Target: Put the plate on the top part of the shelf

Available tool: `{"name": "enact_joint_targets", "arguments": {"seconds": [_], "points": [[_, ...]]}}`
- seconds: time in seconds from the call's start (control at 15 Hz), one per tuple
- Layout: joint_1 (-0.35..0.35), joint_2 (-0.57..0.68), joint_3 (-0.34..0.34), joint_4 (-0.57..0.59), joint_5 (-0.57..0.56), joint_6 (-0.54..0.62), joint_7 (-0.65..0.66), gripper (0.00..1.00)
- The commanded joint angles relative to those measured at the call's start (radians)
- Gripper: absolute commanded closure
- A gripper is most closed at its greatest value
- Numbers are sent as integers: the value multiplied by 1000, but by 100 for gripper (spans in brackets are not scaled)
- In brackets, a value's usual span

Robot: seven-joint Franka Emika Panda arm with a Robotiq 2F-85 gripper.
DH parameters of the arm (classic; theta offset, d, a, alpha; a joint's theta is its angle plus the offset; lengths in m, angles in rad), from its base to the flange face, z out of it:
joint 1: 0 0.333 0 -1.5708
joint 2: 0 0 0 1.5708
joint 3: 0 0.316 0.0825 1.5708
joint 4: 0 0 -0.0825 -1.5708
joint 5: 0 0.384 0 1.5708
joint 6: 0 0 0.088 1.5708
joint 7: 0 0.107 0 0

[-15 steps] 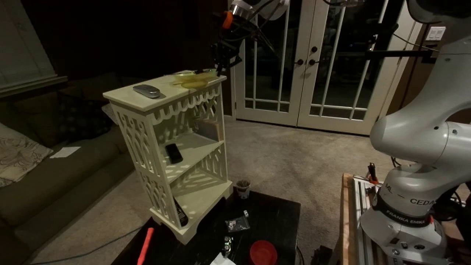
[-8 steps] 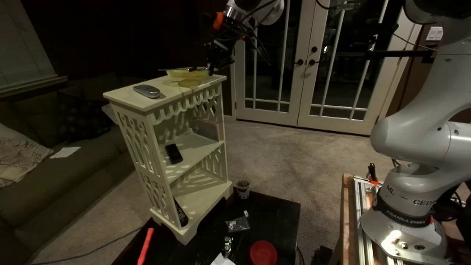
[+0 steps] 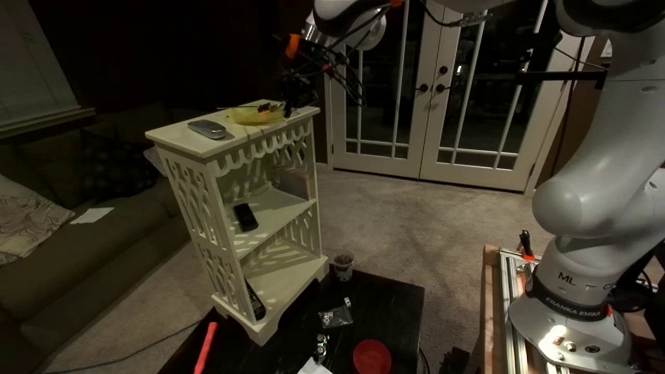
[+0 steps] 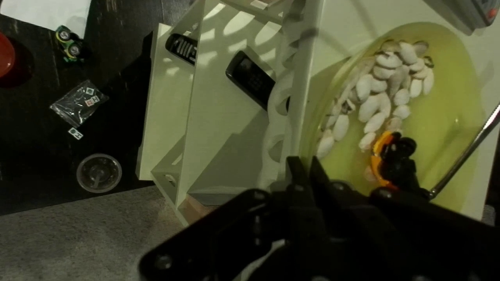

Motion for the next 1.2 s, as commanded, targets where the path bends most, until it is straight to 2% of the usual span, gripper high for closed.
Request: {"name": "enact_joint_targets", "arguments": {"seconds": [0.0, 0.07, 0.13, 0.2, 0.27, 0.4, 0.53, 0.67, 0.73, 0.93, 1.0, 1.07, 1.13], "points": [[277, 23, -265, 53, -55, 61, 58, 99], [358, 26, -347, 62, -59, 72, 63, 99], [268, 46, -245, 71, -106, 78, 96, 99], [480, 30, -473, 85, -61, 67, 66, 70], [515, 28, -512, 93, -56, 59, 59, 69], [650, 17, -668, 121, -28, 17, 15, 57], [721, -3, -762, 145, -16, -32, -38, 43], [753, -33, -823, 179, 45, -118, -152, 29], [673, -58, -757, 189, 87, -181, -265, 22], [625, -142, -782, 192, 169, -325, -486, 0], [609, -169, -794, 187, 199, -370, -561, 0], [685, -197, -899, 179, 227, -403, -637, 0], [684, -222, -926, 168, 248, -434, -714, 0]]}}
